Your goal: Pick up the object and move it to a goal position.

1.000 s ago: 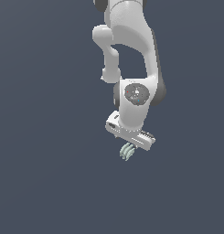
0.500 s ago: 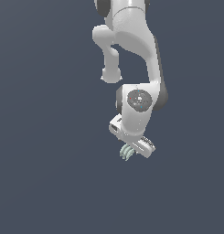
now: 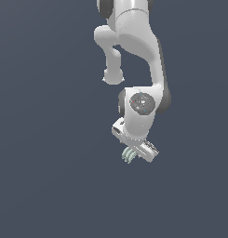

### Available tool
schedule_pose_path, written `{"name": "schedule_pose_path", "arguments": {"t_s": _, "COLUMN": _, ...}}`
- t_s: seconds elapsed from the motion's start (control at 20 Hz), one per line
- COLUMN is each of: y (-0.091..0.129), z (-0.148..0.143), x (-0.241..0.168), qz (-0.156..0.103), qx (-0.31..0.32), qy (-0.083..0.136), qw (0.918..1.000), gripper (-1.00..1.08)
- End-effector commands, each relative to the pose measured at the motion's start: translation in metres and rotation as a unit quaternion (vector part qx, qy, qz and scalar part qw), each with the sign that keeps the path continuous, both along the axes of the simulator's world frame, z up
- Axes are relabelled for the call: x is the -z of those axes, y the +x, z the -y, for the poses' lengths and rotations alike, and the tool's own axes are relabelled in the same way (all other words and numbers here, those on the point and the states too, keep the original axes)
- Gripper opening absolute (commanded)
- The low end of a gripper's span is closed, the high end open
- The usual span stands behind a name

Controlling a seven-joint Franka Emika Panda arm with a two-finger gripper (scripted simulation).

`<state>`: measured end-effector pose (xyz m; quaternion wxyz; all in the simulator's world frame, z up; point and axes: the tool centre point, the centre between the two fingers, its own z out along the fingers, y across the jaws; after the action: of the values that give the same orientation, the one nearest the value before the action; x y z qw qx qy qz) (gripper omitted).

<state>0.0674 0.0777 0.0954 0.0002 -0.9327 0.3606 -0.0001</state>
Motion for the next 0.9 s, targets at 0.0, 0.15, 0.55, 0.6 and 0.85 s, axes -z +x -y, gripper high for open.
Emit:
{"name": "schedule_pose_path", "arguments": {"t_s": 0.0, "y": 0.0, "z": 0.0, "x": 0.005, "qz": 0.0, "qx": 0.0, "qy": 0.0, "qw": 1.0, "gripper": 1.0}}
{"name": "schedule_pose_path", "arguments": {"t_s": 0.15, "y": -0.001, "z": 0.0, "x": 0.019, "qz": 0.0, "qx": 0.001, "qy": 0.0, "qw": 1.0, "gripper": 1.0}}
{"name": "schedule_pose_path", "arguments": {"t_s": 0.55, "y": -0.001, "z": 0.0, "x": 0.05, "qz": 0.0, "qx": 0.003, "qy": 0.0, "qw": 1.0, "gripper": 1.0}}
{"name": "schedule_pose_path", "arguments": {"t_s": 0.6, "y": 0.0, "z": 0.0, "x": 0.05, "qz": 0.0, "qx": 0.003, "qy": 0.0, "qw": 1.0, "gripper": 1.0}}
{"name": "schedule_pose_path", "arguments": {"t_s": 0.85, "y": 0.0, "z": 0.0, "x": 0.049, "qz": 0.0, "qx": 0.003, "qy": 0.0, "qw": 1.0, "gripper": -1.0}}
